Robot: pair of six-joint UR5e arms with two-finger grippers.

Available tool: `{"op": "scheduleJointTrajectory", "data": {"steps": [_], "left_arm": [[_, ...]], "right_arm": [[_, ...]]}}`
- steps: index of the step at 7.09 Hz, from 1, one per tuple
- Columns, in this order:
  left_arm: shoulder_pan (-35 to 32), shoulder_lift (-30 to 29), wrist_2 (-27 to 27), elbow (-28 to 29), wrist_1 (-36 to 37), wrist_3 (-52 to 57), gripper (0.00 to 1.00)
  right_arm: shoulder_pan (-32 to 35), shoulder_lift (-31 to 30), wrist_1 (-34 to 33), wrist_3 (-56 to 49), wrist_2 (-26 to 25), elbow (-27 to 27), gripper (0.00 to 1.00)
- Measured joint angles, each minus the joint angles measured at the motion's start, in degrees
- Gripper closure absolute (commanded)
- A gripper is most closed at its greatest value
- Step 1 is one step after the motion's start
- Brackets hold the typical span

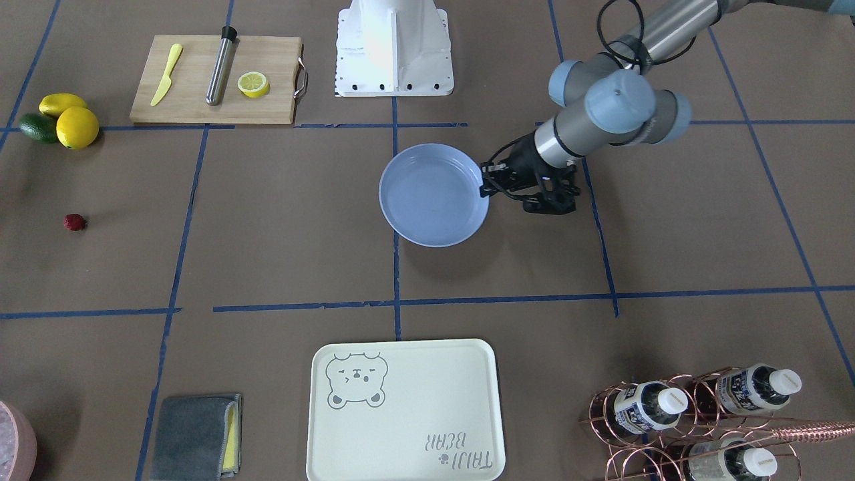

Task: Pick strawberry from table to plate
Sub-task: 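Slide the light blue plate with the left gripper toward the table center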

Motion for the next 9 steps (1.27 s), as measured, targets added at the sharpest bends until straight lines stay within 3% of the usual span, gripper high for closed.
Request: {"op": "scheduleJointTrajectory", "data": {"steps": [1,3,9], "left_arm": [[3.5,-2.1,4.7,1.1,0.1,-1.7,1.00],[6.3,-3.4,8.6,3.1,0.1,-2.3,1.00],[6.2,-2.6,9.4,2.9,0.5,-2.4,1.00]], "right_arm": [[-0.1,0.0,0.0,0.0,0.0,0.0,0.00],[-0.3,0.1,0.0,0.1,0.0,0.1,0.00],[-0.4,0.1,0.0,0.1,0.0,0.4,0.00]]}}
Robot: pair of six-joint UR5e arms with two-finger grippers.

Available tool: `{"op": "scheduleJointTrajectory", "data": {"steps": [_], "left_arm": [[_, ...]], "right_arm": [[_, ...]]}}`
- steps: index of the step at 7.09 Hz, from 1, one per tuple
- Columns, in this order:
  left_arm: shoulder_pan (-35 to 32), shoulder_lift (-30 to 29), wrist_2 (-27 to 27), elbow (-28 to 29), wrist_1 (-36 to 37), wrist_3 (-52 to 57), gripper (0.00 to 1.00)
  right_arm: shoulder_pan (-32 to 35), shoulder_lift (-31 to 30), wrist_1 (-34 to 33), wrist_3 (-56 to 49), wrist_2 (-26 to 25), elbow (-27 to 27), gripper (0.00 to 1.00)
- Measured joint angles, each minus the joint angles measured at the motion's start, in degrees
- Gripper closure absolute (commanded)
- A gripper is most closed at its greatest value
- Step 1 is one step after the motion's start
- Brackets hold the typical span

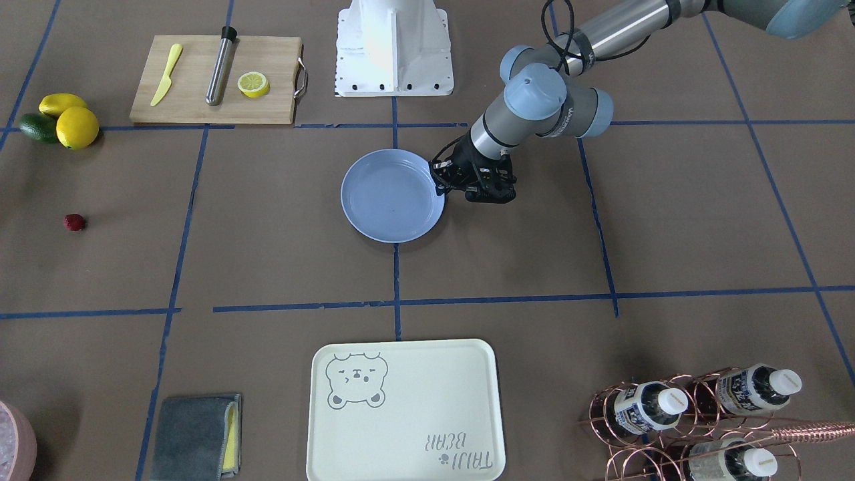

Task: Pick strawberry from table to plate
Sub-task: 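Slide the light blue plate with the left gripper toward the table center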

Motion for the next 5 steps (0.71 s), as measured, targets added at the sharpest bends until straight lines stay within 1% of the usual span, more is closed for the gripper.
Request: {"op": "scheduleJointTrajectory", "data": {"steps": [1,2,3,4,5], "left_arm": [[-0.1,0.1,0.1,0.0,0.0,0.0,0.91],[-0.2,0.2,0.2,-0.2,0.0,0.0,0.55],[-0.4,0.5,0.3,-0.5,0.0,0.0,0.45],[-0.5,1.0,0.3,-1.3,0.0,0.0,0.31],[-0.5,1.6,0.4,-2.1,0.0,0.0,0.28]], "right_arm": [[0.0,0.0,0.0,0.0,0.0,0.0,0.00],[-0.1,0.0,0.1,0.0,0.0,0.1,0.00],[-0.2,0.0,0.1,0.0,0.0,0.2,0.00],[-0.5,0.0,0.2,0.0,0.0,0.3,0.00],[-0.8,-0.1,0.8,-0.1,-0.1,0.3,0.00]]}}
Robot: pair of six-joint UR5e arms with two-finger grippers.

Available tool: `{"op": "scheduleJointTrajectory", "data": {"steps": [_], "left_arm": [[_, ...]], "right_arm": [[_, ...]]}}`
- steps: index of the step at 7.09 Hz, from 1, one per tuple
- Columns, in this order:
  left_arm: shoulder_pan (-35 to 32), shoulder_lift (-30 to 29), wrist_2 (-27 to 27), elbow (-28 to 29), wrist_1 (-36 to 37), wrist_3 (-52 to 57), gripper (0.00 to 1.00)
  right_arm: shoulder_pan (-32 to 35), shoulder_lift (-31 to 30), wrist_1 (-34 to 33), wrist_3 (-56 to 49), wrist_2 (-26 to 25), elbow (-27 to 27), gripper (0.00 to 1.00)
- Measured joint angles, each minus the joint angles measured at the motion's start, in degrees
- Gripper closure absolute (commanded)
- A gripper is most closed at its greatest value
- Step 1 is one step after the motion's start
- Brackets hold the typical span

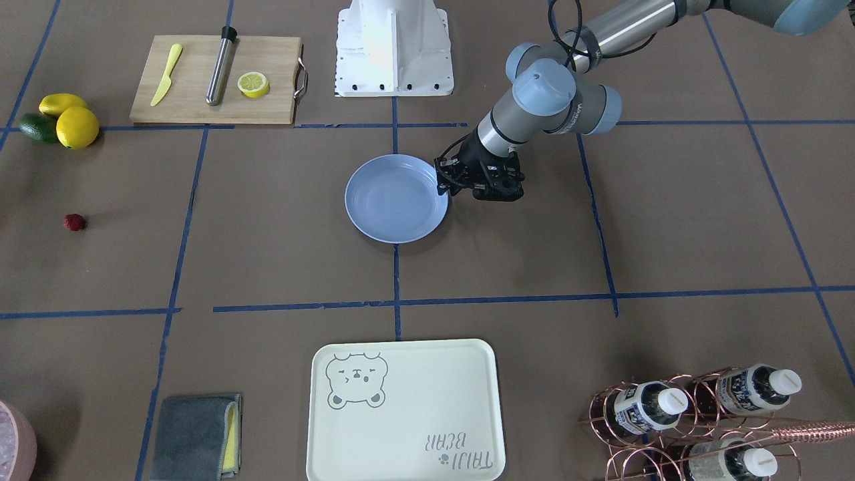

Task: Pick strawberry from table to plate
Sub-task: 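Slide the light blue plate with the left gripper toward the table center, then withdraw the left gripper from the plate while the right gripper reaches toward the strawberry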

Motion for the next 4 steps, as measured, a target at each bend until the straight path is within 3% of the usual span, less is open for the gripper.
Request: {"op": "scheduleJointTrajectory", "data": {"steps": [2,4], "left_arm": [[0.0,0.3,0.8,-0.6,0.0,0.1,0.27],[-0.3,0.4,1.1,-1.4,0.0,0.0,0.27]], "right_arm": [[-1.4,0.1,1.6,1.8,-0.4,0.1,0.00],[-5.0,-0.3,6.8,10.3,-1.7,0.2,0.00]]}}
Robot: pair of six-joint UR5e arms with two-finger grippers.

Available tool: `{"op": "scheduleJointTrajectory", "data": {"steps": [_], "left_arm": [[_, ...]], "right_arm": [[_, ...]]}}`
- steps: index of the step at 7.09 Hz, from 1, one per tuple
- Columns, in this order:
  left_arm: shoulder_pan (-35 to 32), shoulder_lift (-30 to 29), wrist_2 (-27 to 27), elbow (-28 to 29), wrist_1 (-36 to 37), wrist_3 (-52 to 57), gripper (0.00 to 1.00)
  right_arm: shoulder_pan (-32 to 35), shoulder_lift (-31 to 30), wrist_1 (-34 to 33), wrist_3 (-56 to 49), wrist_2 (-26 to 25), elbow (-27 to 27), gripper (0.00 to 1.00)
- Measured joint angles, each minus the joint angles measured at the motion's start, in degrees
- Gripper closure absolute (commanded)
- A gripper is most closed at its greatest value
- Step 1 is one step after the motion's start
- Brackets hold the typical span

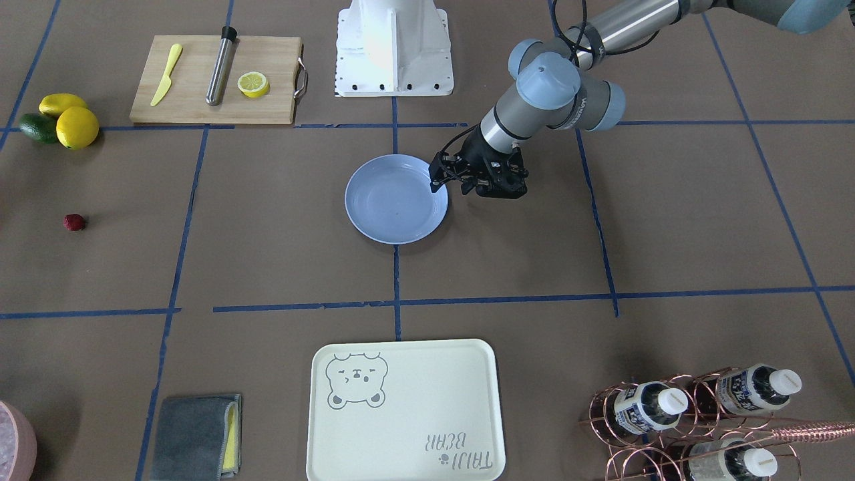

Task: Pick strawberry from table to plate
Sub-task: 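Withdraw the left gripper from the plate while the right gripper reaches toward the strawberry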

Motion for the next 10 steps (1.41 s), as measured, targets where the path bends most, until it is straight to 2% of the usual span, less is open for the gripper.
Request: {"op": "scheduleJointTrajectory", "data": {"steps": [2,3,5,7,10], "left_arm": [[-0.6,0.1,0.0,-1.0,0.0,-0.1,0.27],[-1.4,0.3,-0.1,-1.2,0.0,0.0,0.27],[-4.0,2.5,-0.6,-2.7,0.0,1.6,0.27],[-7.2,6.5,-0.7,-6.0,0.1,5.3,0.27],[-8.4,9.2,-0.6,-7.9,0.3,6.3,0.27]], "right_arm": [[-9.1,-0.5,9.3,20.4,-6.4,-0.4,0.00],[-13.4,-0.5,13.7,27.1,-9.9,-1.5,0.00],[-18.9,0.2,18.2,32.3,-14.0,-5.3,0.00],[-23.7,1.7,19.0,36.5,-17.9,-7.7,0.04],[-26.0,3.0,19.1,37.4,-19.4,-10.6,0.10]]}}
